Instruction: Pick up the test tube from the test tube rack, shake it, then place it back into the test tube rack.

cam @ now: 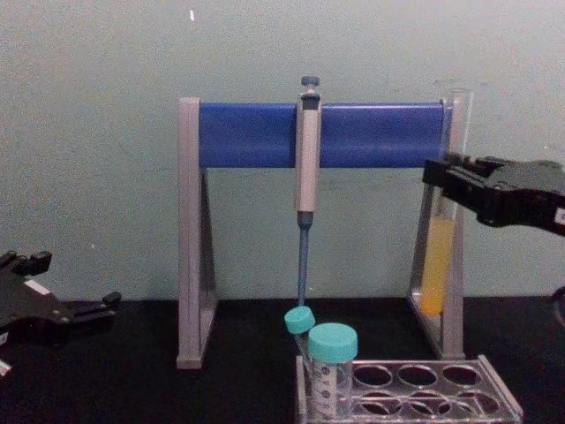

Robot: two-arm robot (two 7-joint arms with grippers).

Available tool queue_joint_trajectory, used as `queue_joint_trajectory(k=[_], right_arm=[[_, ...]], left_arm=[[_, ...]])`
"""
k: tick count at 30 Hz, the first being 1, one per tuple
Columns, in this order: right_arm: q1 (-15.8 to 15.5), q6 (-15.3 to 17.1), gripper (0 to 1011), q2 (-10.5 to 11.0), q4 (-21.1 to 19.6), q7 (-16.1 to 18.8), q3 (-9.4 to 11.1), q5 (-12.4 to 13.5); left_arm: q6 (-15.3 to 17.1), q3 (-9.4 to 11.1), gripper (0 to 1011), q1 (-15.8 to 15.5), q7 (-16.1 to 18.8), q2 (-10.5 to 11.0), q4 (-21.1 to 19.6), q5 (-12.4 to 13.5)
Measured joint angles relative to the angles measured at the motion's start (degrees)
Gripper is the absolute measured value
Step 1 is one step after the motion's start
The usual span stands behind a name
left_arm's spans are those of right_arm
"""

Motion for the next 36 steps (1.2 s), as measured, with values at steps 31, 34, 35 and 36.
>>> queue_joint_trajectory(k=[31,34,35,36], right_arm=[[-5.9,3.0,233,8.7,-9.7,-6.0,3.5,-2.8],[-5.0,2.4,233,7.2,-8.6,-6.8,3.4,-3.8],[-4.2,2.1,233,6.2,-7.8,-7.0,3.3,-4.0],[-3.9,2.0,233,5.8,-7.5,-7.0,3.3,-4.0]], left_arm=[[0.0,0.0,1001,0.0,0.0,0.0,0.0,0.0],[0.0,0.0,1001,0.0,0.0,0.0,0.0,0.0],[0.0,0.0,1001,0.0,0.0,0.0,0.0,0.0],[0.0,0.0,1001,0.0,0.0,0.0,0.0,0.0]])
